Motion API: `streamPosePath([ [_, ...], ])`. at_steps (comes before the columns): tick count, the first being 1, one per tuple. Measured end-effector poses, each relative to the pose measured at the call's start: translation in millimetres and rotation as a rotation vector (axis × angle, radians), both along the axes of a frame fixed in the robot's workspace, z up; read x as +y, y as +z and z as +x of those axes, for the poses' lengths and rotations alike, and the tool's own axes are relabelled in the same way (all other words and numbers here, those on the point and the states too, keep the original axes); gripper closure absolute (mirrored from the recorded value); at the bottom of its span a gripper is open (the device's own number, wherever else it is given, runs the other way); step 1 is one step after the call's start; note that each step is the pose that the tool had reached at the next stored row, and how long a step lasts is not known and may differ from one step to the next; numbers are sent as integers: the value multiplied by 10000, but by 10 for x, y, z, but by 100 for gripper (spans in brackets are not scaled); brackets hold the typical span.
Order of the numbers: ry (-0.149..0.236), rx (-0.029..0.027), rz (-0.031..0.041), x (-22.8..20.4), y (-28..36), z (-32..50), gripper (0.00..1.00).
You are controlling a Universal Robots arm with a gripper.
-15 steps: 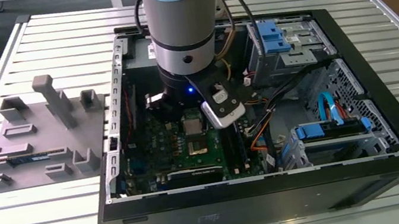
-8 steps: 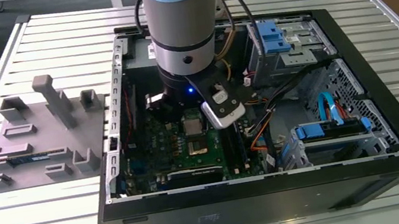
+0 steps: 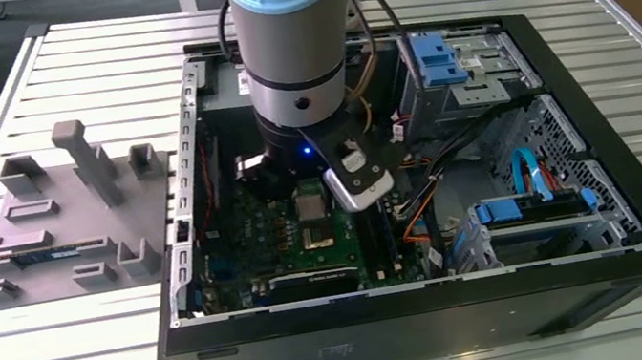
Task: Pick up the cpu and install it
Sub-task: 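Place the cpu into insertion slot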
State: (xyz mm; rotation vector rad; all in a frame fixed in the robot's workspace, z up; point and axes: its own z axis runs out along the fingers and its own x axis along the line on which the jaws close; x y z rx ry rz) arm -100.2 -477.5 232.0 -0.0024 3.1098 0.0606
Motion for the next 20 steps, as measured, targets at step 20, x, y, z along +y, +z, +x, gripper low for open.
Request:
streamPosePath([
  [20,-4,41,-90,-54,-79,88,53],
])
